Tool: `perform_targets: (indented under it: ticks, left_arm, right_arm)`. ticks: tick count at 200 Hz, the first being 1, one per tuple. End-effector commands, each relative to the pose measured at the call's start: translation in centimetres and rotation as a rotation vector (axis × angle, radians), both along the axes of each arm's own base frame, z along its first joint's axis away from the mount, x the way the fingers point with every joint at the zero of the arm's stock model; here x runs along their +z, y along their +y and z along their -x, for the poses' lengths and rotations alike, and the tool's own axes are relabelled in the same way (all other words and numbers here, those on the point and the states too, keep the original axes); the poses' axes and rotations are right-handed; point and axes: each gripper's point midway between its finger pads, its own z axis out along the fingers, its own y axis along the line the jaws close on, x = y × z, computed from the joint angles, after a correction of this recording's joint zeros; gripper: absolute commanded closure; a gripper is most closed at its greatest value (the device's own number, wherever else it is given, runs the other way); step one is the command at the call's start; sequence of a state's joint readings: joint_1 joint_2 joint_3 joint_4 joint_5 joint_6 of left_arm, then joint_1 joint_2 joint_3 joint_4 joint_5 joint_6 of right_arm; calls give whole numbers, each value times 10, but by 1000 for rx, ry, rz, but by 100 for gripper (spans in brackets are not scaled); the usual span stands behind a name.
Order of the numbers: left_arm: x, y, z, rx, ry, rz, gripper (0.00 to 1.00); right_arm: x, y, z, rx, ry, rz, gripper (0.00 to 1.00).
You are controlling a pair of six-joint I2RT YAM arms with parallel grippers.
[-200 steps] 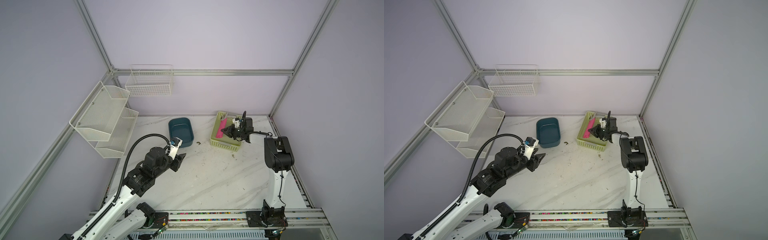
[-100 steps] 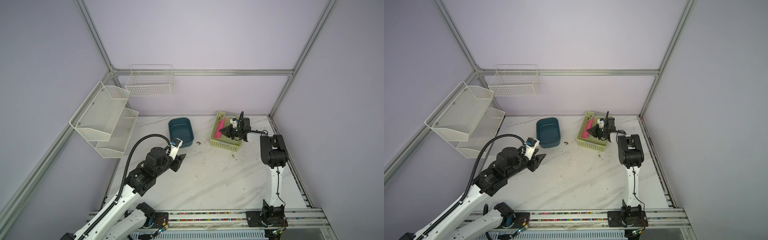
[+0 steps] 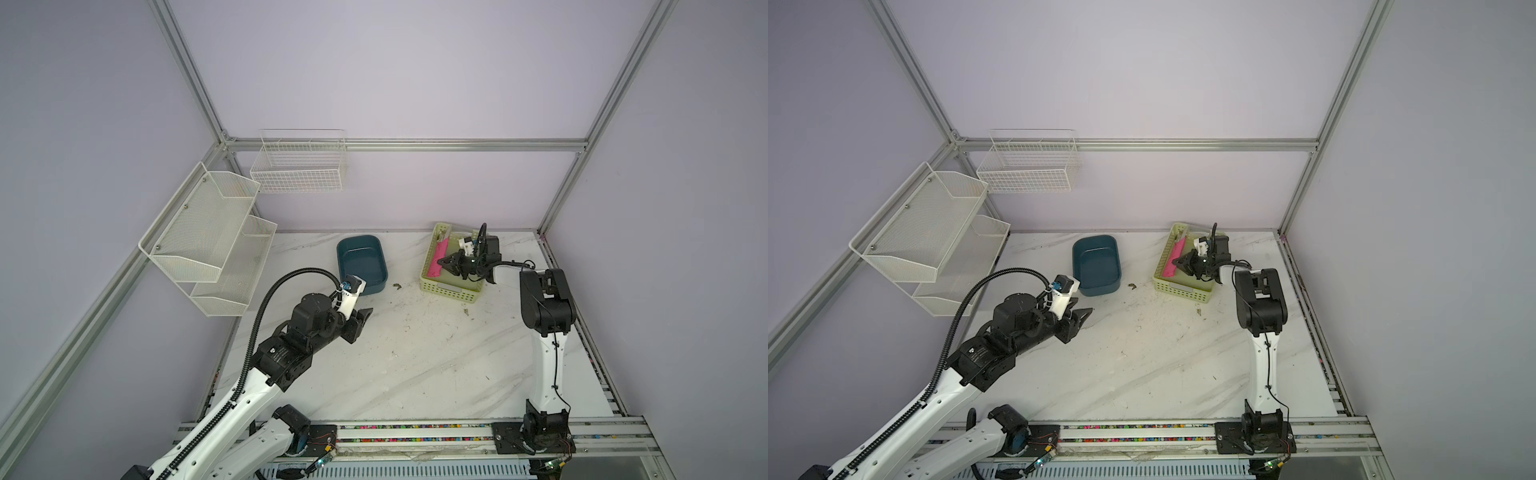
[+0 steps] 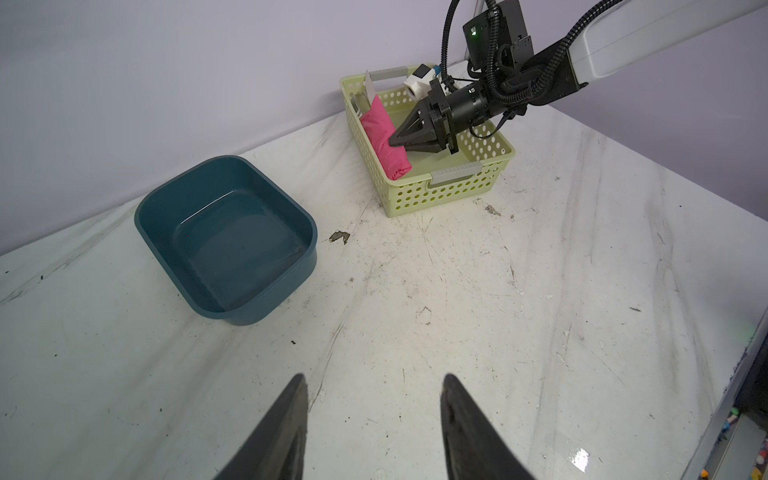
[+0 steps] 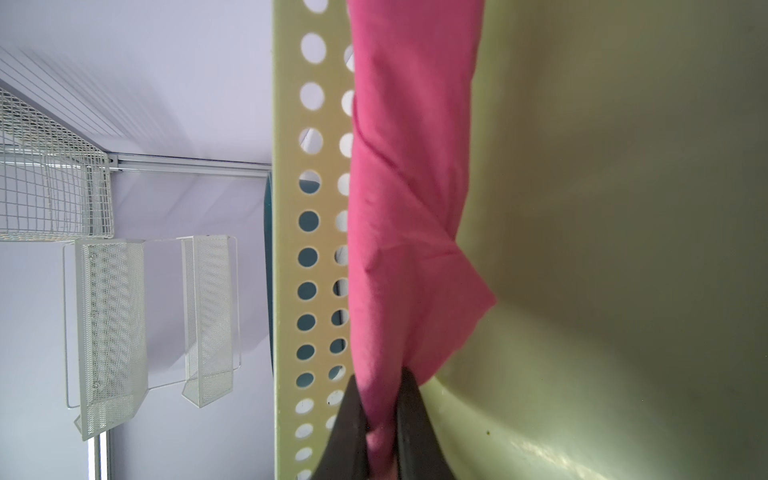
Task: Place the utensils on the paper napkin and roll it up
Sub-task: 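Lower the pink bundle into the light-green basket with the right gripper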
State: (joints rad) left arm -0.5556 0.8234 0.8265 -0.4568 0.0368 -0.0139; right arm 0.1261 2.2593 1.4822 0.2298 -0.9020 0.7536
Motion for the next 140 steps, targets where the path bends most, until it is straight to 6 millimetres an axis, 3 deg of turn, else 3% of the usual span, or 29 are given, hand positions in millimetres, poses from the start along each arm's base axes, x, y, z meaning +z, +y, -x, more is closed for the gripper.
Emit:
perform_targets:
  ticks: [1, 68, 140]
  left_arm:
    - [-6, -1, -2, -16, -12, -4, 49]
    - [-8, -1, -3, -16, -3, -4, 49]
    - [-8, 0, -5, -17, 5, 3, 49]
  right_arm:
    - [5, 1, 7, 27, -4, -14, 100]
    - [17, 1, 18, 47, -18, -12, 100]
    - [-24, -6, 23, 13, 123, 54, 100]
